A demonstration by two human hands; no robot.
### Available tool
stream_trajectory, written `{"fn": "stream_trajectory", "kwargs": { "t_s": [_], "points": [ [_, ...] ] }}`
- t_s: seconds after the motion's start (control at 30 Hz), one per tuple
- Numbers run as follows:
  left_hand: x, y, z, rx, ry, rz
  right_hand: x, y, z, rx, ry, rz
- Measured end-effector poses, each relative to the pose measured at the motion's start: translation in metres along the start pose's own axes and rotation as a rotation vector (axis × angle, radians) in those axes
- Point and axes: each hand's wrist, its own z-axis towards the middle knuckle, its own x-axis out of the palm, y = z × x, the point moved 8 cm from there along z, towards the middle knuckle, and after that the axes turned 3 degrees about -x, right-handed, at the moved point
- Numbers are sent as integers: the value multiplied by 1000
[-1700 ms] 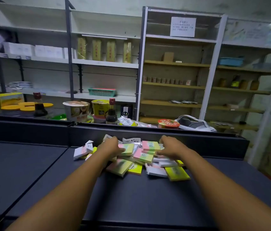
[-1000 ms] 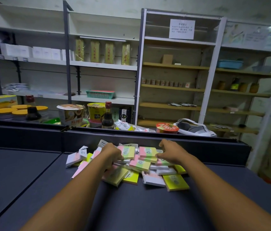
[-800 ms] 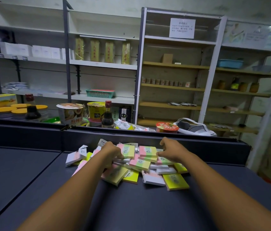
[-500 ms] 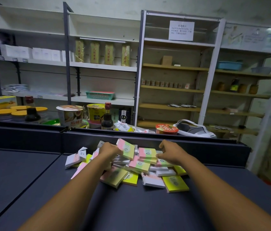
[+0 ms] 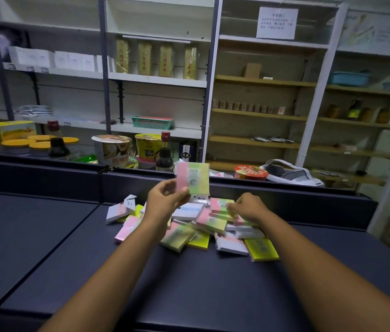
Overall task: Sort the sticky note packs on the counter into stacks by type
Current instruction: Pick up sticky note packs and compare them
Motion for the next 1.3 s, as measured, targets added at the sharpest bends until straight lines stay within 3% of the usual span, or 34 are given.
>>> {"fn": "stream_trajectory", "kwargs": {
  "t_s": [0.43, 0.7, 0.87, 1.03, 1.3],
  "points": [
    [-11, -25, -15, 70, 39, 44, 14, -7, -2, 186, 2, 182],
    [-18, -27, -24, 64, 33, 25, 2, -6, -18, 236, -123, 350],
    [-22, -34, -40, 80, 12, 6, -4, -3, -37, 196, -203, 572],
    [-28, -49, -72, 155, -40, 6, -15, 10, -82, 55, -309, 966],
    [-31, -75, -172, 320, -143, 67, -25, 17, -201, -128, -379, 1209]
  ]
}}
